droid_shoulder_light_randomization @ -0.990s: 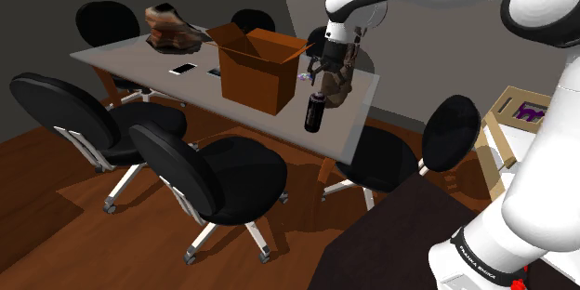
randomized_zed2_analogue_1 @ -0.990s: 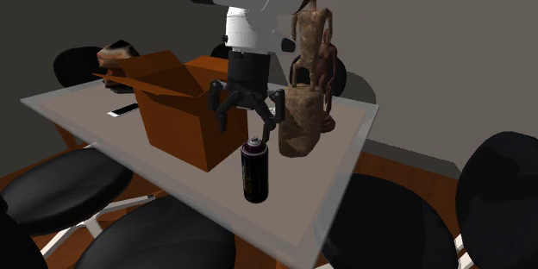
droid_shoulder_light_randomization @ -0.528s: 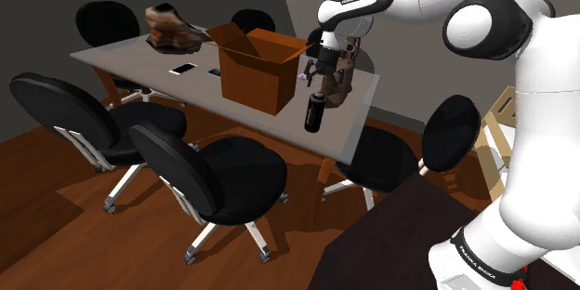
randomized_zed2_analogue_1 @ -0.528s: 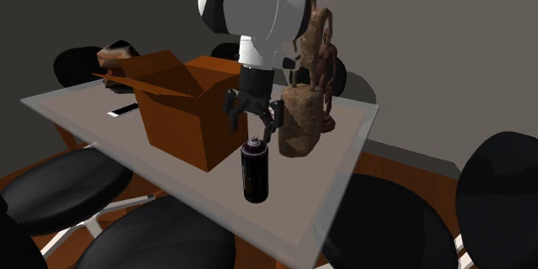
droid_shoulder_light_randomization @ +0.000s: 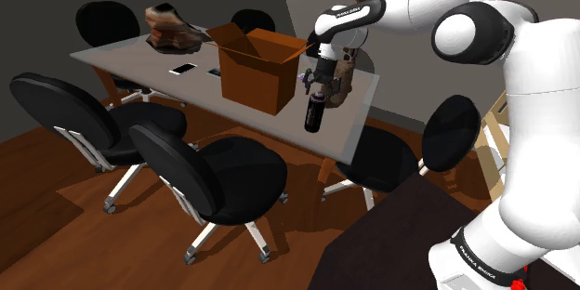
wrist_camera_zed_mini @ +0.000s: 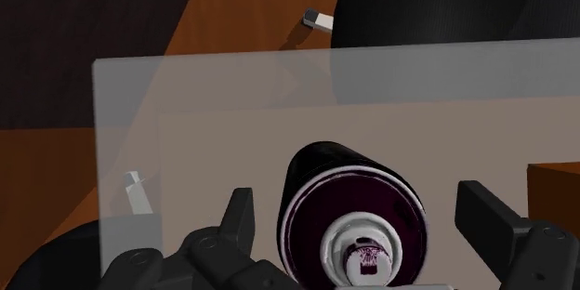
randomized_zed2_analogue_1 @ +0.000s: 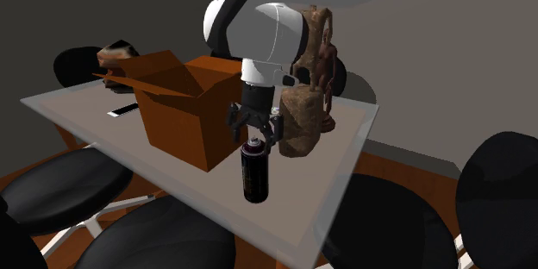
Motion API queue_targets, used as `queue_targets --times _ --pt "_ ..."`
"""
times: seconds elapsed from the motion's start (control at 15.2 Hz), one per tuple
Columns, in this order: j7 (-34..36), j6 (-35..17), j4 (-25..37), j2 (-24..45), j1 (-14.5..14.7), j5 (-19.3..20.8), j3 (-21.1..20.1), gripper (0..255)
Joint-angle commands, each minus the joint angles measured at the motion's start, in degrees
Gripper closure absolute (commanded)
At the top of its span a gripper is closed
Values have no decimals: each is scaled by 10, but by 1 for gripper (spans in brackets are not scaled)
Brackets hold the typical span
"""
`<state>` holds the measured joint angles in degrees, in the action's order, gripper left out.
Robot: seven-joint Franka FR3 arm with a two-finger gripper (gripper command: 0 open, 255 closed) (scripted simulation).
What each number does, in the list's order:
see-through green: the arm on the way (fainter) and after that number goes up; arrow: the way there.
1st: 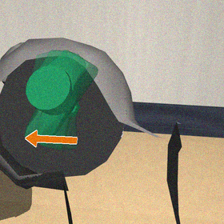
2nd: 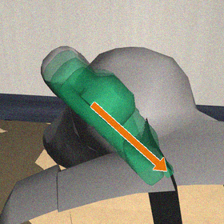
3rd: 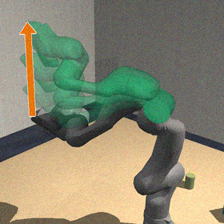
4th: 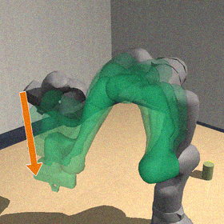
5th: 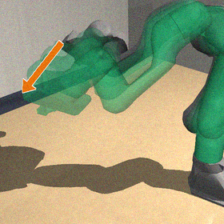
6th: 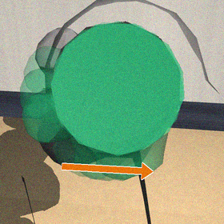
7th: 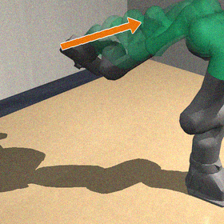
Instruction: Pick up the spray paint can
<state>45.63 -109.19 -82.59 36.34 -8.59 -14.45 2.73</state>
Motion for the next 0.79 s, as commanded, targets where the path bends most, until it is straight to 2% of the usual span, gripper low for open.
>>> queue_targets --times 0.0,0.07,0.73 --pt "-1 -6 -3 3 0 -1 0 0" --pt "-1 -5 -2 3 0 -1 0 255" --pt "1 0 0 0 0 0 0 255"
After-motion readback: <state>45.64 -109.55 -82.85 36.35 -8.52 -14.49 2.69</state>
